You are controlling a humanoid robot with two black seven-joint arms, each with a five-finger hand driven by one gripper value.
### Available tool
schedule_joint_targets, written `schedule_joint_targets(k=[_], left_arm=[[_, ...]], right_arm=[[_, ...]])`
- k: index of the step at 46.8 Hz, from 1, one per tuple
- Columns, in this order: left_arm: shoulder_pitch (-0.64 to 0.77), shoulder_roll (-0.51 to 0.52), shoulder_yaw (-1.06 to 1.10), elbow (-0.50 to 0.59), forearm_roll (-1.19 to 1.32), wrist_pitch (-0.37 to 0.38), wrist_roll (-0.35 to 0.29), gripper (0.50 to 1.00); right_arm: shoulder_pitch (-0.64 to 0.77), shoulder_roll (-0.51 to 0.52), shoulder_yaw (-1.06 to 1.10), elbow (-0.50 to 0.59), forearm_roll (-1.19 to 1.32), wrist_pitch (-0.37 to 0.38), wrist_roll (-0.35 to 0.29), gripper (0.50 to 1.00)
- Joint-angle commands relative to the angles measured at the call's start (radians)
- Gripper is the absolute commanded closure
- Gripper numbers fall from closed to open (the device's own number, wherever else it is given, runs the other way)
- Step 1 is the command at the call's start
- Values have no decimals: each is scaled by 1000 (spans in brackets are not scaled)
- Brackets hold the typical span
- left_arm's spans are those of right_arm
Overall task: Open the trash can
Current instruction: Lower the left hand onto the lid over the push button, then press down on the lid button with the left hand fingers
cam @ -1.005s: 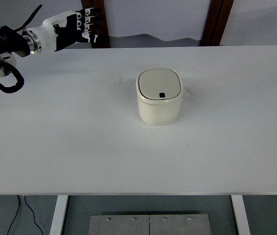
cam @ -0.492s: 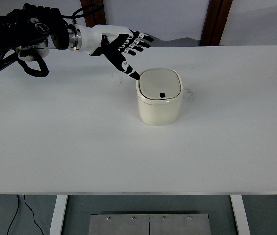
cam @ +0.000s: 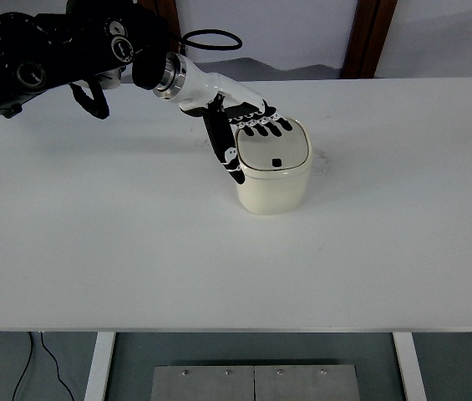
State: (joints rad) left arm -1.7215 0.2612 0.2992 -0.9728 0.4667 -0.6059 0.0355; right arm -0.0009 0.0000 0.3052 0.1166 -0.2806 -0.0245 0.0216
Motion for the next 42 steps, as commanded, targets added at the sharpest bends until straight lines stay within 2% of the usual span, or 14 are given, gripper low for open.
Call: schedule_joint_targets(k=[1, 42], left_arm=[[-10, -7, 0, 0, 3, -5, 10, 500], [19, -27, 26, 0, 27, -5, 21, 500]], right_arm=[[-1, 0, 0, 0, 0, 0, 0, 509], [-1, 0, 0, 0, 0, 0, 0, 509]])
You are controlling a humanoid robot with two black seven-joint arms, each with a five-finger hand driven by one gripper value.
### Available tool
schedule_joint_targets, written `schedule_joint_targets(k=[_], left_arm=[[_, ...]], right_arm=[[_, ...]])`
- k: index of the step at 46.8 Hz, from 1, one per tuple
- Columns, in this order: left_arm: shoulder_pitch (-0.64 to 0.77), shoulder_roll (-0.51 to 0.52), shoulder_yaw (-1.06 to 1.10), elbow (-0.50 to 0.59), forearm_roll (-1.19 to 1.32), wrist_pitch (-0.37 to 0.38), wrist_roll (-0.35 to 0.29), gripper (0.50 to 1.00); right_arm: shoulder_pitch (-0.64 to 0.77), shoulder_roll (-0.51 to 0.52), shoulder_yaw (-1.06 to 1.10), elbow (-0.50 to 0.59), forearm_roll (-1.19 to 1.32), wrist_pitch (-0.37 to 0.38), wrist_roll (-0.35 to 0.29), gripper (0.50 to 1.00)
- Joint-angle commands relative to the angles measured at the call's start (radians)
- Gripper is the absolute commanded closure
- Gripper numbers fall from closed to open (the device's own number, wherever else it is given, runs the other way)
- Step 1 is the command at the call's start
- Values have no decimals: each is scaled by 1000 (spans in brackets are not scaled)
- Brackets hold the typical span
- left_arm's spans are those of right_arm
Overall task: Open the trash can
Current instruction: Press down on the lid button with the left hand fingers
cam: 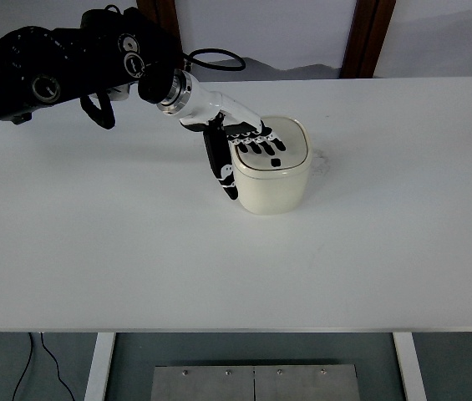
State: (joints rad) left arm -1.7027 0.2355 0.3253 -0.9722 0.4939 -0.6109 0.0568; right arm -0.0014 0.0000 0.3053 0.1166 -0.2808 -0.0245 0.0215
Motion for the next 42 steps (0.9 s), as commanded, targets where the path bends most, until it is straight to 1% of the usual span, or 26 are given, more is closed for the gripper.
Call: schedule_joint_targets(k=[1, 42], left_arm=[[0, -1, 0, 0, 0, 0, 0, 500], [20, -7, 18, 1, -2, 0, -2, 500]], right_arm=[[0, 0, 0, 0, 0, 0, 0, 509], [0, 0, 0, 0, 2, 0, 0, 509]])
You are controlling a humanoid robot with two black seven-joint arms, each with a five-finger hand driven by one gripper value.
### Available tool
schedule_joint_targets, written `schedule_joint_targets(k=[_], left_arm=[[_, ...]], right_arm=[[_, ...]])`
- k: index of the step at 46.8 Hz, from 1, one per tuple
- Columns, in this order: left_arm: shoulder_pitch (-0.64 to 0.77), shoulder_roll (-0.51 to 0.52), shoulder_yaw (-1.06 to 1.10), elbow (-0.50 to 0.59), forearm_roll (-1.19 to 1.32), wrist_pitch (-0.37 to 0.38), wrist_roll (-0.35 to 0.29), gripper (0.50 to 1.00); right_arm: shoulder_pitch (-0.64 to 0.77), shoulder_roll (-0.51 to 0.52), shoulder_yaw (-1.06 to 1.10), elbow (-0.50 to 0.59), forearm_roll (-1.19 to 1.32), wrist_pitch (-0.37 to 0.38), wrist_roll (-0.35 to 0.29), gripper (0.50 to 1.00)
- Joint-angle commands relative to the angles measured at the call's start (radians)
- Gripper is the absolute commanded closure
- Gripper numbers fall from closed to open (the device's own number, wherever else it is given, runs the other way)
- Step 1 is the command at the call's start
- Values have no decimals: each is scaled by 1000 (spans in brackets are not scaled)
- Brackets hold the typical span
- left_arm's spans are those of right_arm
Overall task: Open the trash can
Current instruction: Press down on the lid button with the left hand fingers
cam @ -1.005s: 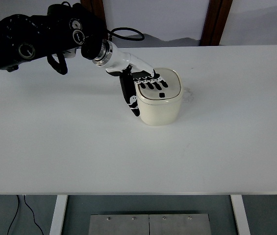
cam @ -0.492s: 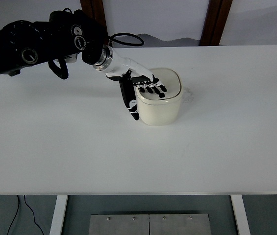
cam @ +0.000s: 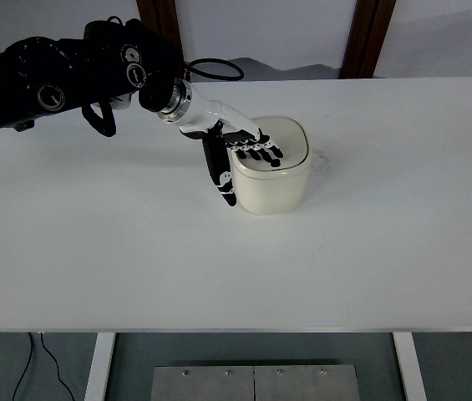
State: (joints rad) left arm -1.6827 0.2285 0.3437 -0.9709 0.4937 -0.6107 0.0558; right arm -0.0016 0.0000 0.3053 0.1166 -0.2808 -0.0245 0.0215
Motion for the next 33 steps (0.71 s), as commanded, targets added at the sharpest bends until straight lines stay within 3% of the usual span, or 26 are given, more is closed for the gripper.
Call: schedule_joint_targets(k=[1, 33], left_arm=[[0, 0, 0, 0, -1, 0, -1, 500], [11, -12, 1, 0, 0, 0, -1, 500]], right_arm=[[0, 0, 0, 0, 0, 0, 0, 509], [0, 0, 0, 0, 0, 0, 0, 509]])
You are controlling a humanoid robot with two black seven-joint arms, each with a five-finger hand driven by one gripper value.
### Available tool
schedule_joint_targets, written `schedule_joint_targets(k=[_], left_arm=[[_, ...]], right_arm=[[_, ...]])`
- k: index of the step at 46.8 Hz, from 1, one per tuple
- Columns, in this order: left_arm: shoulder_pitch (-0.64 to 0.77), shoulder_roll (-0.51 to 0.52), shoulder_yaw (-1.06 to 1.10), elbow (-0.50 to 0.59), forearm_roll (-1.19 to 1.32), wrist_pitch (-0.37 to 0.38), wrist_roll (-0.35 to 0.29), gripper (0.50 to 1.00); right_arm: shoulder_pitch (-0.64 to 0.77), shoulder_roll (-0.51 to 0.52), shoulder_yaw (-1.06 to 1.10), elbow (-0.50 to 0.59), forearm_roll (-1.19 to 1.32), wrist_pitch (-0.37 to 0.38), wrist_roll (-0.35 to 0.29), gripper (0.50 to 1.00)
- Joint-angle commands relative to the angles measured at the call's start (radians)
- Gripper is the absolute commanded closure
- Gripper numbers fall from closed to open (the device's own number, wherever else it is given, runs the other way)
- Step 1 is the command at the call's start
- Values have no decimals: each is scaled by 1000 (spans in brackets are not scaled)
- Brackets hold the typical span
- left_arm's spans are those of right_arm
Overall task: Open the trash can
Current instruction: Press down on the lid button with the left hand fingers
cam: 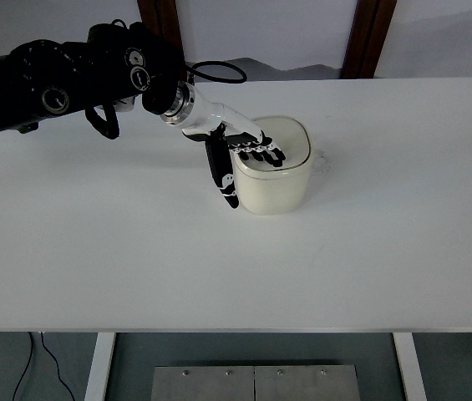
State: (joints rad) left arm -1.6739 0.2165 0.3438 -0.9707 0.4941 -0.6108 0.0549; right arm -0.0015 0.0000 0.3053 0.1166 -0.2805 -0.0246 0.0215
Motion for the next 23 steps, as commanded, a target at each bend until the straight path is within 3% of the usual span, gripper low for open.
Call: schedule_joint_targets(k=[1, 23], left_arm=[[3, 0, 1, 0, 0, 0, 0, 500], [-10, 15, -5, 12, -12, 0, -1, 500]], right_arm=[[0, 0, 0, 0, 0, 0, 0, 509], [0, 0, 0, 0, 0, 0, 0, 509]])
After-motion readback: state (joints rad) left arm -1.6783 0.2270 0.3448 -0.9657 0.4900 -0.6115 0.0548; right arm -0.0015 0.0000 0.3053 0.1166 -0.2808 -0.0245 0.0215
